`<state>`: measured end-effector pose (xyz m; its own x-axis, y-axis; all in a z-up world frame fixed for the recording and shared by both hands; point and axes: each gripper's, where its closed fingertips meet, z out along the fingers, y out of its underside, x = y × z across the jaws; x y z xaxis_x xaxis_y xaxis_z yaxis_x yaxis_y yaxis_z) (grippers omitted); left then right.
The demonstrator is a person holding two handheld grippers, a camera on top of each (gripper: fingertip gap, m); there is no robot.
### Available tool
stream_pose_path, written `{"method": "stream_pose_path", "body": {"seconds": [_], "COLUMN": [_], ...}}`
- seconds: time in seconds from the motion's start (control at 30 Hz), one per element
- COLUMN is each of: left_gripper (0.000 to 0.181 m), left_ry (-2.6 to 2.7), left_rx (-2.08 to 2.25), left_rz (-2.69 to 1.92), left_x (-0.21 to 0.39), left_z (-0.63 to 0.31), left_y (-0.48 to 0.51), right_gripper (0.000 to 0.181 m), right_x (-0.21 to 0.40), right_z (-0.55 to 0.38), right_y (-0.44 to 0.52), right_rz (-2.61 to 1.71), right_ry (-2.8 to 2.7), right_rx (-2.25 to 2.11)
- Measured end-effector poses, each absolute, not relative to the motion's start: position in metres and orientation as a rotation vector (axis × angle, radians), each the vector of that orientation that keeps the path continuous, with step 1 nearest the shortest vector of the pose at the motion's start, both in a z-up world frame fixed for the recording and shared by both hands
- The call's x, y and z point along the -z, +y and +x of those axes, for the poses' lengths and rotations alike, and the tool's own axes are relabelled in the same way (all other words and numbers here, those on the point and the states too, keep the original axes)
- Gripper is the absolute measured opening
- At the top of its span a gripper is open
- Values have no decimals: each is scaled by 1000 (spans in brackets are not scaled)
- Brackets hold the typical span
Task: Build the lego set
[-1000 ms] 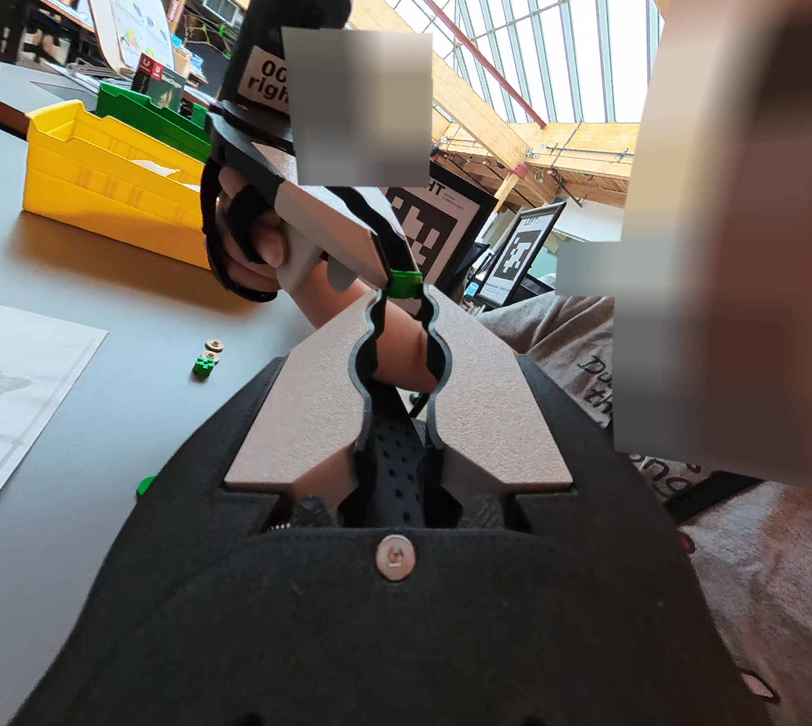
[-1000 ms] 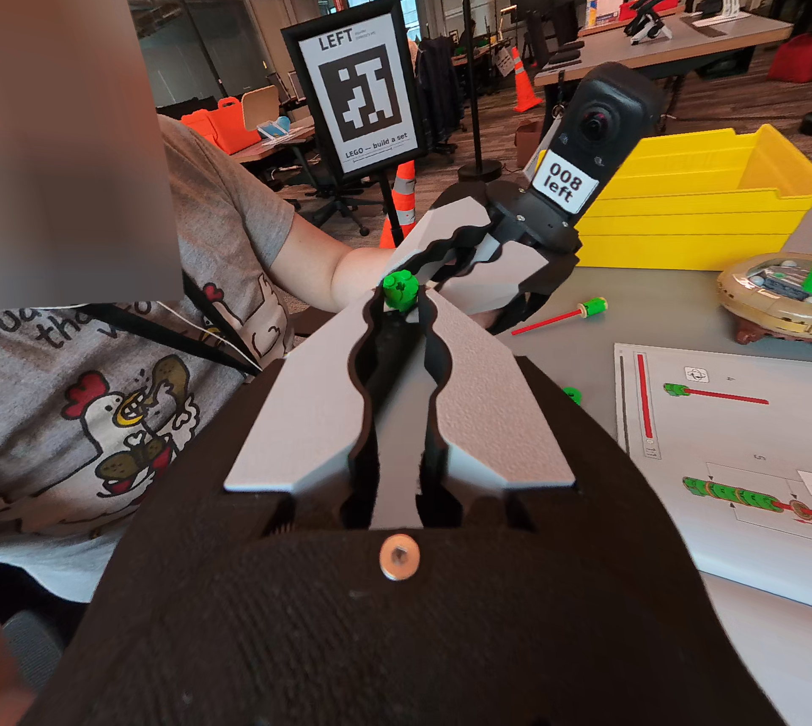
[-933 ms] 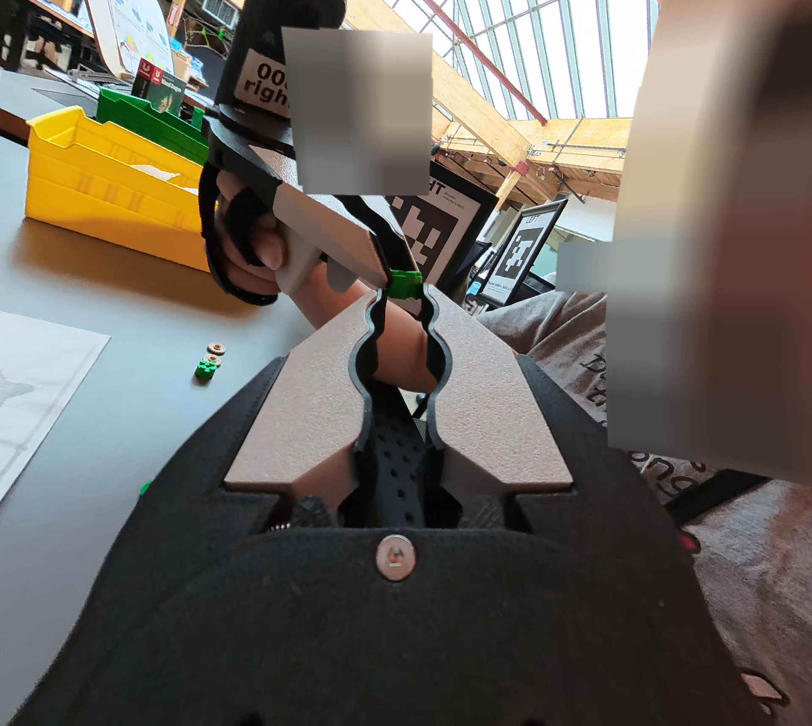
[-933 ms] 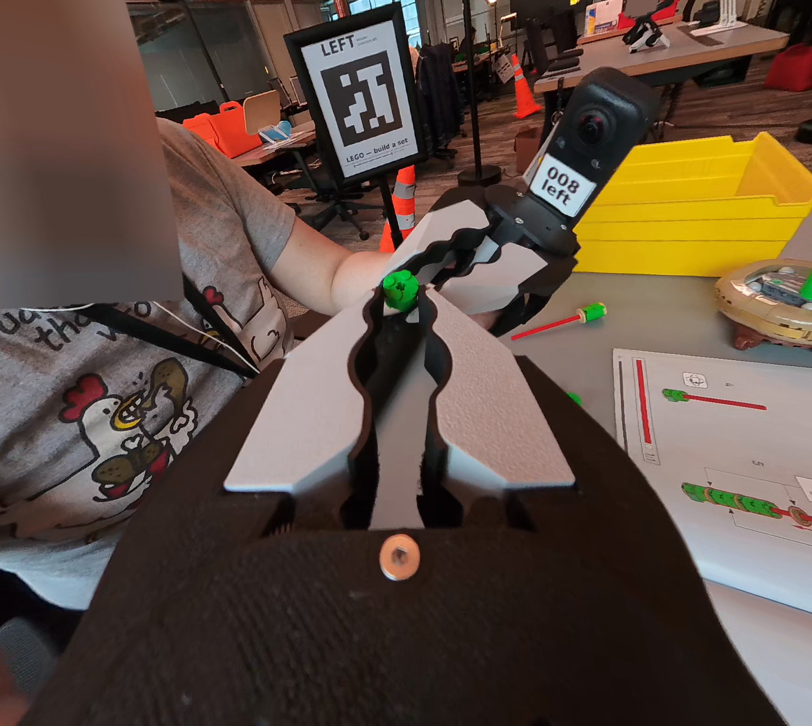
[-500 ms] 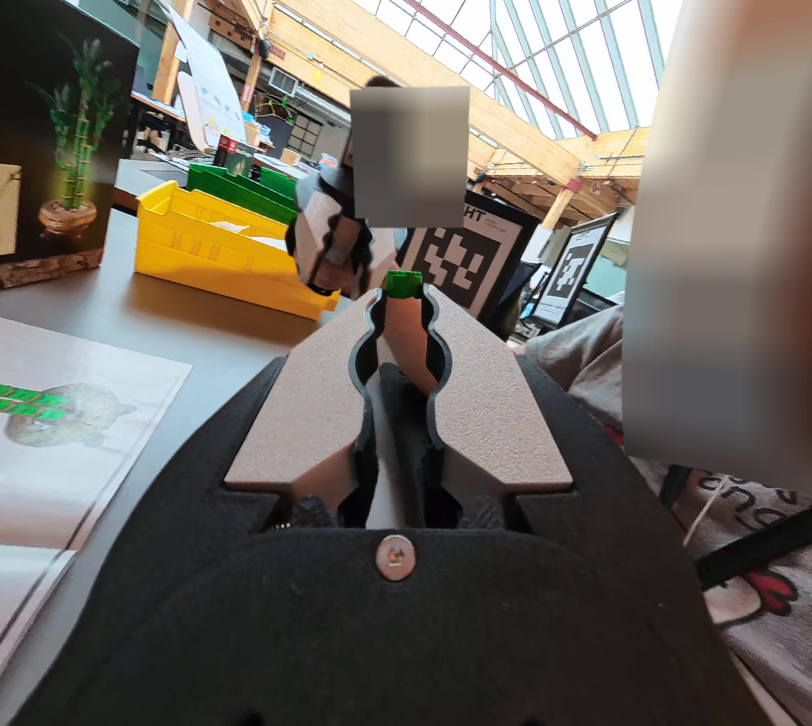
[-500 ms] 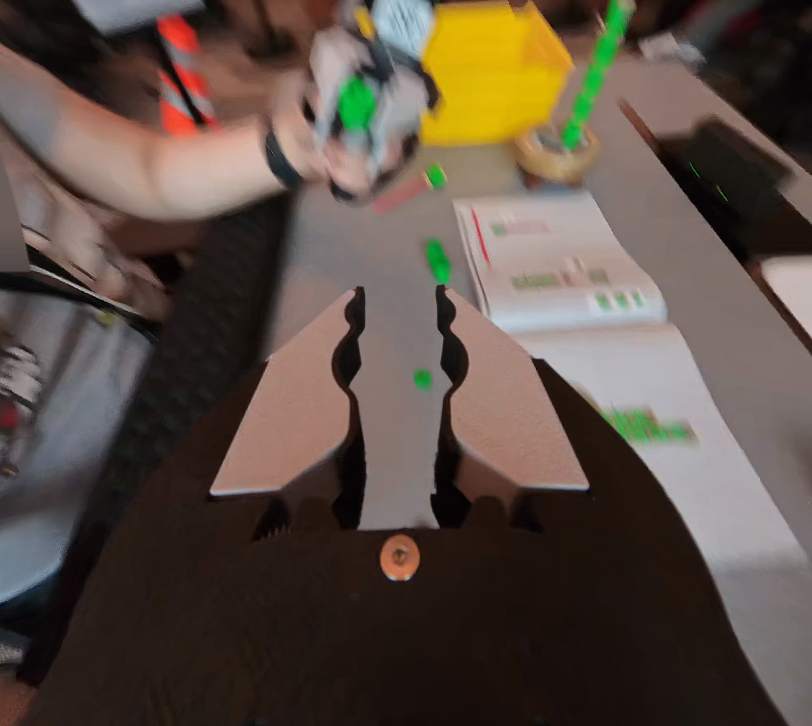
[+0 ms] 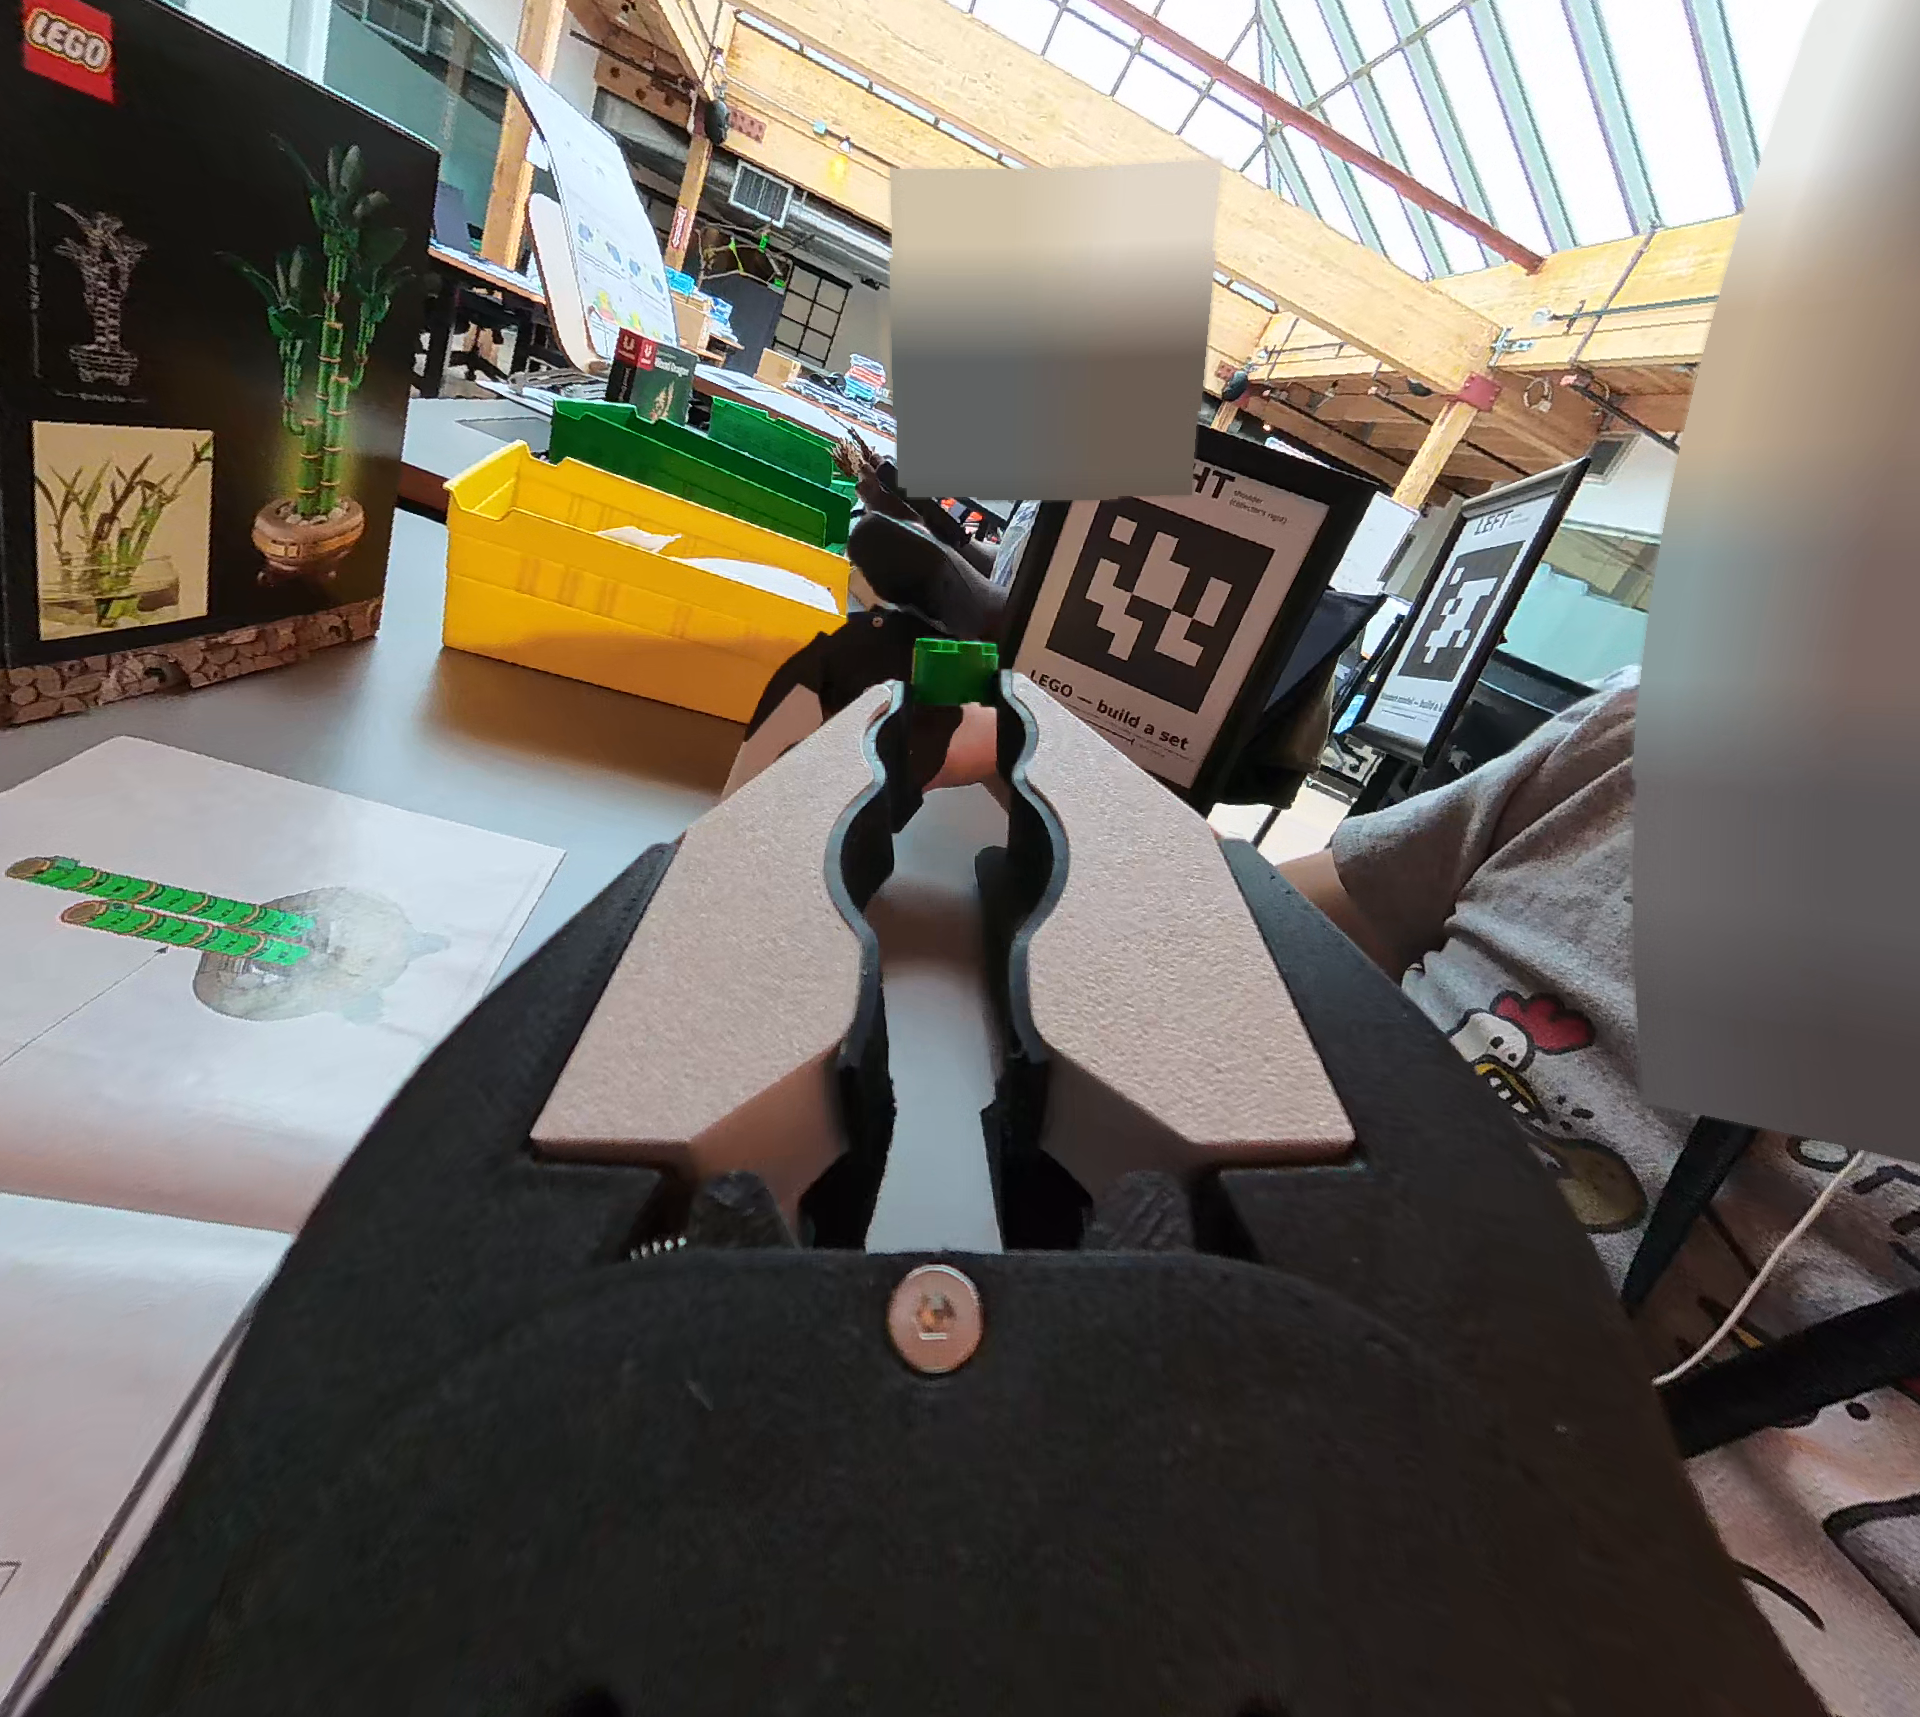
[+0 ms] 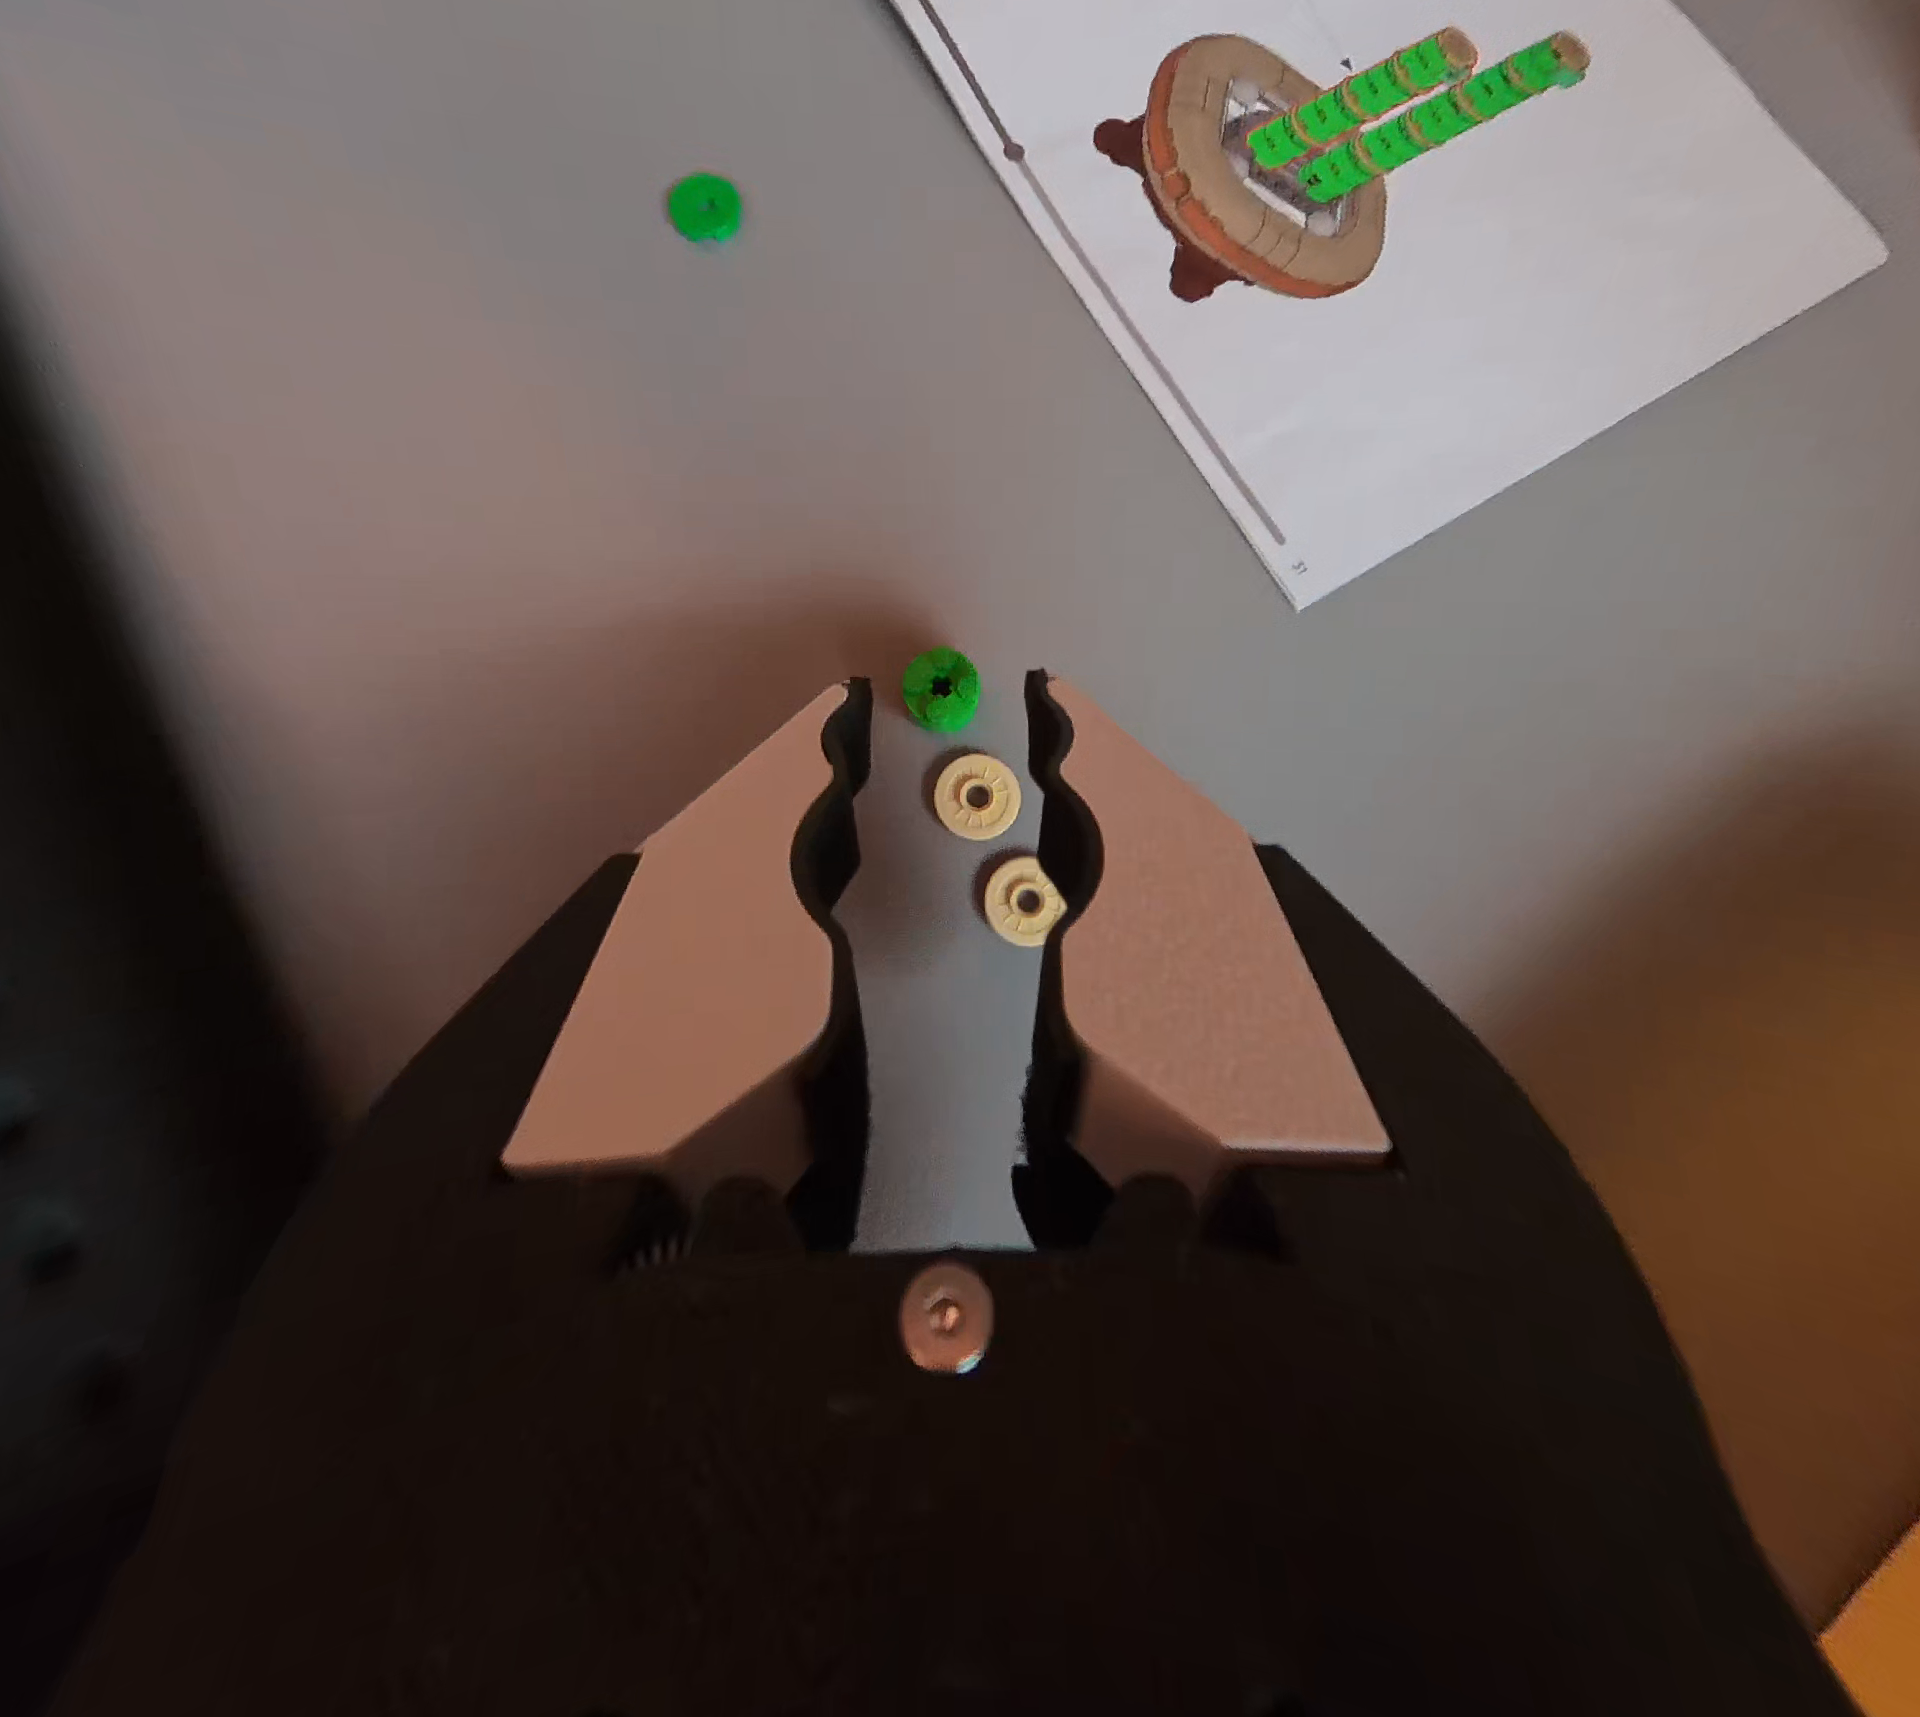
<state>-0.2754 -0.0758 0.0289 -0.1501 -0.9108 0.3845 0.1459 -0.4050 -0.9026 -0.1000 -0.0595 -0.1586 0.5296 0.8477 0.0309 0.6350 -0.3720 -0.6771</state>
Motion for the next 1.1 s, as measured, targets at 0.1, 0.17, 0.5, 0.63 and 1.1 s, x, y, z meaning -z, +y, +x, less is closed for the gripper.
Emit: {"method": "stream_pose_path", "body": {"seconds": [0.1, 0.17, 0.5, 0.63, 1.1], "left_gripper": [13, 13, 13, 13, 13], "left_ry": [946, 952, 845, 832, 986], "left_rx": [1671, 1656, 1591, 1566, 1435], "left_rz": [-1309, -1316, -1268, -1268, -1313], "left_x": [-27, -26, -46, -45, -16], "left_z": [-274, -274, -314, -318, -282], "left_y": [-76, -76, -57, -52, -59], "right_gripper": [25, 24, 14, 14, 14], "right_x": [161, 161, 166, 135, -50], "right_z": [-101, -101, -103, -120, -279], "right_y": [-60, -59, -59, -58, -55], "right_rz": [-2133, -2136, -2132, -2047, -1771], "right_ry": [-1184, -1176, -1205, -1160, -1305], "right_rx": [-474, -493, -457, -565, -1131]}}
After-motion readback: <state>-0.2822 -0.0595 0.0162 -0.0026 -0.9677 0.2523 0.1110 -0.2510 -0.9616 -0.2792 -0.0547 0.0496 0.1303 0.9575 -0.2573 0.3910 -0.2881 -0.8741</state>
